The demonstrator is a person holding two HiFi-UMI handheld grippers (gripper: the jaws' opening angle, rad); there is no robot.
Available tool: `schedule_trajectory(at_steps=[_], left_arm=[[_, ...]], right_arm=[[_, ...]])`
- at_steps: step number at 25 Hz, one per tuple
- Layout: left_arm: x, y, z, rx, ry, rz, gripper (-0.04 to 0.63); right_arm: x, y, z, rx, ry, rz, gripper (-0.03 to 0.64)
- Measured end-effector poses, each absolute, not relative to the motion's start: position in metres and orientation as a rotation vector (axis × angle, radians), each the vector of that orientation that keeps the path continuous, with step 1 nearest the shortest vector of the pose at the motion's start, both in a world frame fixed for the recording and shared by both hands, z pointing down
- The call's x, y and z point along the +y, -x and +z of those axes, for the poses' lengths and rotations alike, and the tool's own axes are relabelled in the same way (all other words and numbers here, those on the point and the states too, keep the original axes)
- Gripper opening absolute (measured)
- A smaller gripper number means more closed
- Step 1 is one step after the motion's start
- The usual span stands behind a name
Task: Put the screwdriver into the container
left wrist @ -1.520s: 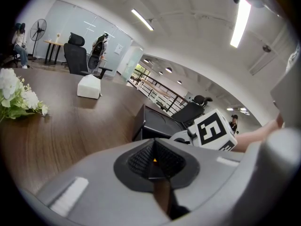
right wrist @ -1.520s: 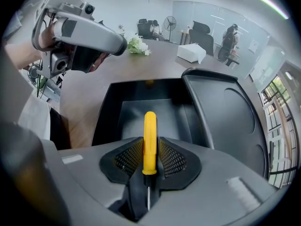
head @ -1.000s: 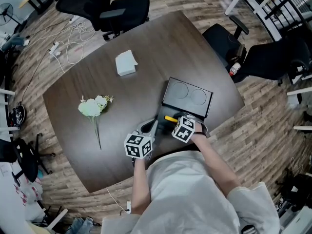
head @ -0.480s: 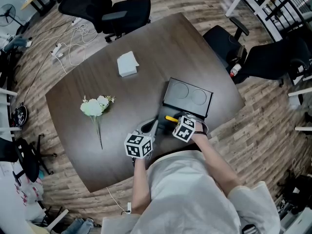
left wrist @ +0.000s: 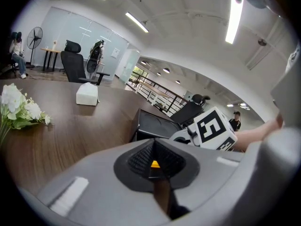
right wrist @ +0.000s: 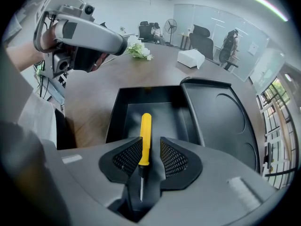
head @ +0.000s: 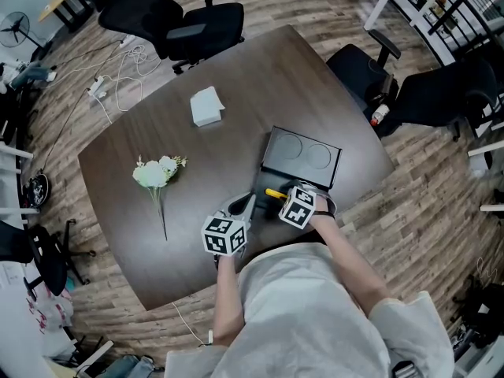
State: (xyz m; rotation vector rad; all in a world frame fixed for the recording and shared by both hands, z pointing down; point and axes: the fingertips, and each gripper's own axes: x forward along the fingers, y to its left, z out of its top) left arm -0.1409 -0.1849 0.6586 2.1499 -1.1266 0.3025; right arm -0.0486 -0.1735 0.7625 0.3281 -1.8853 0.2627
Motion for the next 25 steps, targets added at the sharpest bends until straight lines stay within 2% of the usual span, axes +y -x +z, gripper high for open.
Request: schedule_trajectory(at_steps=[25], left_arm=[[-0.140,0.121,0.646,-1.178,-2.166,0.364,0.054]], right_arm=[[-0.165,0.032,0.698,-2.109,-0.566,0.339,0.095]])
